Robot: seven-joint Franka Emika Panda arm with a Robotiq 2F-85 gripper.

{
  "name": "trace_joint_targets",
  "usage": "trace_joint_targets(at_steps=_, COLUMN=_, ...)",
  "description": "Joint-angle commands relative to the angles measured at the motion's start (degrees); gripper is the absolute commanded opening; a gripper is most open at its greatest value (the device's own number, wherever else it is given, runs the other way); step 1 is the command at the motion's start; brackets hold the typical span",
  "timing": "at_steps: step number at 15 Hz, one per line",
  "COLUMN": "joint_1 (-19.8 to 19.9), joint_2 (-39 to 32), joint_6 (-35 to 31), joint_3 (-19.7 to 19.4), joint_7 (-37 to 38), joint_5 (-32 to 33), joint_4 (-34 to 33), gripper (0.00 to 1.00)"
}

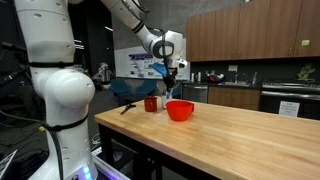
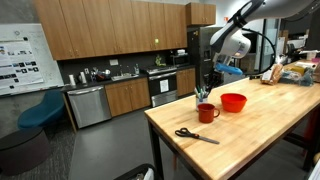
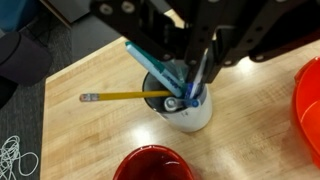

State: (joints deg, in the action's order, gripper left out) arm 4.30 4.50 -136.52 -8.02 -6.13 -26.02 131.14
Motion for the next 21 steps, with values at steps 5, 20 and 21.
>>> trace_joint_targets(at_steps=5, joint_1=0.14, joint_2=6.00, joint_6=0.77, joint_3=0.47, joint_7=0.30, joint_5=0.51, joint_4=1.56, gripper=0.03)
trace_joint_targets(at_steps=20, joint_1=6.13, joint_2=21.93, joint_6=8.83, joint_3=-5.10, joint_7=-0.04, joint_5=13.94, joint_4=3.93, gripper=0.03)
trace_joint_targets(at_steps=21, joint_1=6.59, joint_2=22.26, joint_6=8.81, joint_3=-5.63, joint_7=-0.13, joint_5=14.43, joint_4=4.32, gripper=0.03)
